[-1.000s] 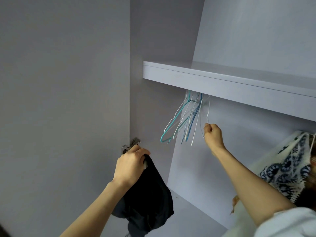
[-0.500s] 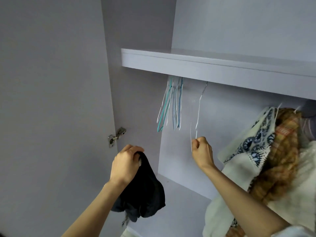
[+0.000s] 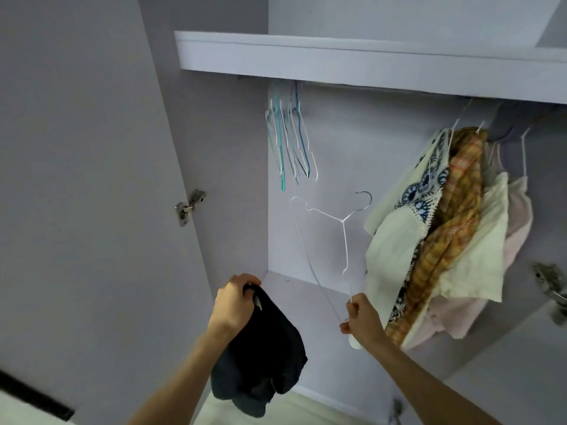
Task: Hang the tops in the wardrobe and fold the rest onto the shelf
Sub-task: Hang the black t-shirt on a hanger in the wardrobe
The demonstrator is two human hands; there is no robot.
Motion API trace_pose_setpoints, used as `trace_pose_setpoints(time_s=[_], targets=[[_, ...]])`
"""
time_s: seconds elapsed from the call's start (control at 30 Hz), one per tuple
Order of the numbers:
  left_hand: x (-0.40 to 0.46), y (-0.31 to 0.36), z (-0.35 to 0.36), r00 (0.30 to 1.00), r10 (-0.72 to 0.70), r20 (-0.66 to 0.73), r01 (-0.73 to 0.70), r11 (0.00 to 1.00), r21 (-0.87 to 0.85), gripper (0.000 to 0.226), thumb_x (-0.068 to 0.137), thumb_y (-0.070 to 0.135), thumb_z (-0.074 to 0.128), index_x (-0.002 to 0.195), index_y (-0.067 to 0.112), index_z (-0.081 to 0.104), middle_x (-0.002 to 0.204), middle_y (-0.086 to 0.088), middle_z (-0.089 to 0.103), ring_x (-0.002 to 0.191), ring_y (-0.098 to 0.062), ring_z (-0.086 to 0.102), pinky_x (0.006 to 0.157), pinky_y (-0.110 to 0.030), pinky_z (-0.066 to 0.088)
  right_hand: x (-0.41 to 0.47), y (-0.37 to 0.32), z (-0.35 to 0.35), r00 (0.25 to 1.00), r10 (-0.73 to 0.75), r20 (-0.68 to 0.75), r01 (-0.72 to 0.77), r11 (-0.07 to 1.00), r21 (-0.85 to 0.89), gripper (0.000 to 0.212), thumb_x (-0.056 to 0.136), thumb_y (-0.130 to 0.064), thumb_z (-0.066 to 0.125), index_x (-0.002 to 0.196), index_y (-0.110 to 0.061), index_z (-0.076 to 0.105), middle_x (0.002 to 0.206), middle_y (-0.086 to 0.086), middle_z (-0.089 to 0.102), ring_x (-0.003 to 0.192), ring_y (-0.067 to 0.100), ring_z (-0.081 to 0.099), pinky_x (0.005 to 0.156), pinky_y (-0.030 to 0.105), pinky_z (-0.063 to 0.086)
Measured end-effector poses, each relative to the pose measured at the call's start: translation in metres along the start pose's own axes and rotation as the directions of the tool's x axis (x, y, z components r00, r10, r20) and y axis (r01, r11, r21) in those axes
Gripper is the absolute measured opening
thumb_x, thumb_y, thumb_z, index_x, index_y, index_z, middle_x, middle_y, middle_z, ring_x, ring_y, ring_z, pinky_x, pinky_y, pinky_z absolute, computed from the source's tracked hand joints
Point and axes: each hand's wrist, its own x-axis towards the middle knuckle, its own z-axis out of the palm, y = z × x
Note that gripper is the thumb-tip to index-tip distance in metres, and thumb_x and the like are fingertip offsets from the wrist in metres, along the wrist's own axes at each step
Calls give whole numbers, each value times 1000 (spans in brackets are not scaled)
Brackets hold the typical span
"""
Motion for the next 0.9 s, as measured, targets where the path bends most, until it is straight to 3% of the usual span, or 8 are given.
trace_pose_setpoints(time_s=[0.13,0.27,0.37,0.53,0.63,0.73,0.83,0.9], targets=[[-6,-5,8,996,-90,-2,90,992,-90,33,87,-5,46,102,12,70,108,-6,66,100,-23,61,82,-14,36,-20,23,-6,994,86,62,-88,996,27,28,92,16,29,78,-8,33,78,9,32,67,22,33,52,25,47],[-11,-5,4,958,-288,1,270,896,-353,39,85,-7,41,92,19,69,91,1,68,68,1,61,71,-19,50,-27,25,-14,985,53,164,-53,999,-5,32,94,10,33,69,-10,32,71,7,30,50,15,39,59,32,45],[-10,-9,-1,923,-382,42,349,787,-509,36,86,-9,43,106,7,68,91,-6,67,65,-11,60,59,-14,49,-24,19,-11,974,-11,228,8,1000,17,31,92,12,34,68,-9,35,69,6,31,53,18,39,60,33,46],[-6,11,-19,959,-267,97,273,775,-570,40,97,9,50,136,12,45,97,-7,65,86,-20,64,78,-23,48,-7,-12,5,940,-137,314,138,990,21,24,96,-1,40,74,-8,43,68,8,39,57,24,54,61,35,55],[1,37,-39,983,-184,-4,141,768,-625,26,96,17,53,122,19,52,78,-1,64,64,-5,61,69,-24,48,3,-42,9,906,-220,362,213,975,59,26,96,0,39,73,-11,44,70,7,40,55,20,55,64,37,56],[11,49,-61,972,-144,-186,30,860,-510,15,97,15,51,87,11,62,68,0,59,46,2,48,57,-21,41,9,-69,11,861,-275,429,281,958,52,25,96,1,40,75,-12,44,78,7,46,69,26,57,75,41,54],[13,54,-74,965,-66,-255,-28,937,-347,25,97,12,49,75,15,61,65,4,58,55,-2,49,59,-8,39,11,-98,11,780,-338,527,388,922,17,20,94,-1,48,101,-19,51,103,0,57,97,21,59,80,19,47],[10,55,-77,969,-24,-246,-35,972,-232,25,97,14,50,75,17,61,64,8,57,57,-1,50,60,-5,38,9,-122,14,743,-374,556,364,922,133,37,93,-5,53,124,-23,43,115,-4,58,103,12,58,81,11,46]])
